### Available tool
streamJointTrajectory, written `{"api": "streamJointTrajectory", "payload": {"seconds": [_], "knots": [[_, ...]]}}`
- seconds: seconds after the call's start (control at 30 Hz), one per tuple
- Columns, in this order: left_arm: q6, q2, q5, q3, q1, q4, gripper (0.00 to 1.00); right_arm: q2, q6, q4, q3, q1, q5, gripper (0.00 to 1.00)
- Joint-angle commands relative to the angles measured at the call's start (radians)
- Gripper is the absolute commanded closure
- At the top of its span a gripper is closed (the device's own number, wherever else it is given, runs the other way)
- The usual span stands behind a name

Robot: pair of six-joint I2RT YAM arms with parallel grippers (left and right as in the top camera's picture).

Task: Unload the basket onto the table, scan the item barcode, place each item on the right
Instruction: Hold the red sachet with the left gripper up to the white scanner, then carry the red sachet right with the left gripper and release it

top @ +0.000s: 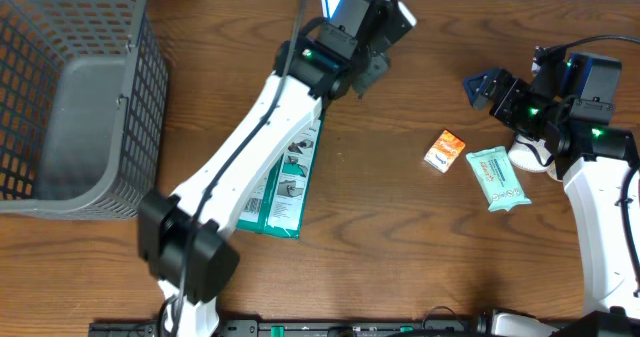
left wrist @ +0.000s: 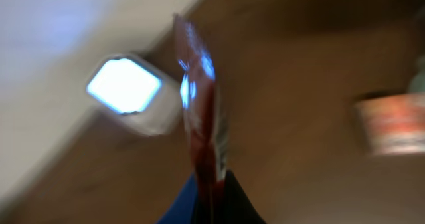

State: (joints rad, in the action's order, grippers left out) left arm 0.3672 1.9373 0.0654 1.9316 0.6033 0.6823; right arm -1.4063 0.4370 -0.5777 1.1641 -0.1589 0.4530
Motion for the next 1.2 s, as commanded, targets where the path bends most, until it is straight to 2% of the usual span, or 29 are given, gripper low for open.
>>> {"api": "streamJointTrajectory", "payload": {"seconds": [0.0,0.17,0.27,0.43,0.53,0.67,0.7,0.73,0.8,0.83,1.0,1.17], "knots": [[-0.288,0.032,0.402,-0.010,0.017,0.051,0.92,0.013,-0.005,0.001,0.008,-0.003,-0.001,0.01],[-0.381,0.060,0.444,-0.066,0.067,0.050,0.93,0.013,-0.004,0.006,0.008,-0.003,-0.005,0.01],[-0.510,0.099,0.444,-0.080,0.103,0.043,0.92,0.013,0.005,0.039,0.008,-0.003,-0.077,0.01],[-0.636,0.156,0.444,-0.080,0.163,-0.034,0.93,0.034,-0.002,0.039,0.015,-0.046,-0.005,0.01],[-0.715,0.229,0.444,-0.080,0.236,-0.185,0.89,0.104,-0.038,-0.005,0.022,-0.206,0.161,0.01],[-0.732,0.288,0.443,-0.080,0.294,-0.322,0.85,0.139,-0.058,-0.131,0.022,-0.350,0.188,0.01],[-0.731,0.302,0.442,-0.080,0.306,-0.357,0.83,0.140,-0.077,-0.160,0.022,-0.370,0.188,0.01],[-0.731,0.311,0.437,-0.080,0.314,-0.383,0.71,0.139,-0.097,-0.186,0.021,-0.385,0.187,0.01],[-0.727,0.319,0.391,-0.080,0.327,-0.417,0.33,0.138,-0.122,-0.235,0.019,-0.395,0.173,0.01],[-0.727,0.319,0.351,-0.080,0.331,-0.426,0.26,0.138,-0.120,-0.257,0.018,-0.395,0.153,0.01],[-0.705,0.293,0.324,-0.079,0.315,-0.438,0.23,0.138,-0.121,-0.275,0.018,-0.393,0.117,0.01],[-0.627,0.193,0.325,-0.079,0.278,-0.343,0.22,0.138,-0.121,-0.291,0.018,-0.393,0.117,0.01]]}}
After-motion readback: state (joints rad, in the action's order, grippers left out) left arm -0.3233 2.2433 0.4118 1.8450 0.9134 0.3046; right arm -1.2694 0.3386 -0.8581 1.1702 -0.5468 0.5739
